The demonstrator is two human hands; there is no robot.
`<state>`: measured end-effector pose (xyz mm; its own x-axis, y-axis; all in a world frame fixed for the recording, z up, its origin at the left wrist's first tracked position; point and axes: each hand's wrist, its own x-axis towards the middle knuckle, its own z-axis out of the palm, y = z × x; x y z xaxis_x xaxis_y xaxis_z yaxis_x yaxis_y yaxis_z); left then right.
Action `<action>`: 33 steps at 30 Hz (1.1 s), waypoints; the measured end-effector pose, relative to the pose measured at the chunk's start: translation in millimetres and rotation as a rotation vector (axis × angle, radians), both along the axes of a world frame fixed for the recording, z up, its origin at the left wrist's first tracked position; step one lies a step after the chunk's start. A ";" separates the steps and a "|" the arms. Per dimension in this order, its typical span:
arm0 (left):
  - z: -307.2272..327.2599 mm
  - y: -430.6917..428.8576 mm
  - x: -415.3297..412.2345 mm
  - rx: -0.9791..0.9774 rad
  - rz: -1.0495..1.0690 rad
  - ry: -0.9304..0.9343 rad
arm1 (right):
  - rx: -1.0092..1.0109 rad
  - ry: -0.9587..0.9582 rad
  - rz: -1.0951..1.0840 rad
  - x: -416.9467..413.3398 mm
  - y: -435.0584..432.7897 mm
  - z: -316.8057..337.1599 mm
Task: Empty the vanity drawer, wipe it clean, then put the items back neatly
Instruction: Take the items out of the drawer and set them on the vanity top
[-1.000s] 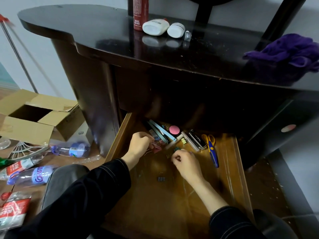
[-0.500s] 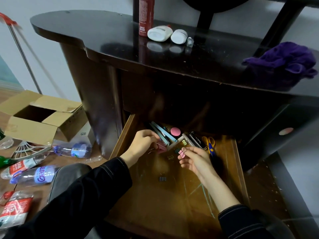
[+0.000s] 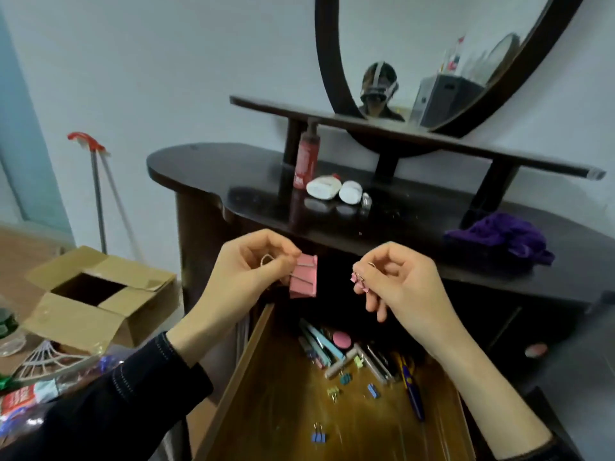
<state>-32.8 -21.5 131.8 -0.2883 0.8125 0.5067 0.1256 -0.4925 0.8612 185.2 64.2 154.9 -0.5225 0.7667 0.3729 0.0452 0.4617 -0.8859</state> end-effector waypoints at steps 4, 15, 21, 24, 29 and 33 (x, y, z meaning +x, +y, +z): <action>40.2 43.6 -29.4 0.100 0.196 -0.003 | 0.034 -0.068 -0.067 -45.9 54.5 26.2; 55.0 163.6 -98.1 -0.245 0.200 0.146 | 0.029 -0.291 -0.405 -147.2 135.6 25.3; 52.4 175.5 -104.6 -0.239 0.316 0.146 | 0.091 -0.256 -0.374 -154.8 143.4 24.3; 52.2 177.4 -106.2 -0.248 0.365 0.158 | 0.084 -0.225 -0.327 -150.5 142.7 22.4; 50.6 171.2 -106.5 -0.249 0.403 0.122 | 0.043 -0.209 -0.289 -146.7 137.2 21.7; 50.2 151.8 -102.9 -0.227 0.459 0.061 | -0.026 -0.148 -0.276 -137.2 120.9 25.3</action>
<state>-135.6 130.3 182.0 -0.6163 0.7008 0.3592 0.3385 -0.1760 0.9243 48.0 185.0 180.2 -0.3406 0.8955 0.2865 0.2950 0.3912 -0.8718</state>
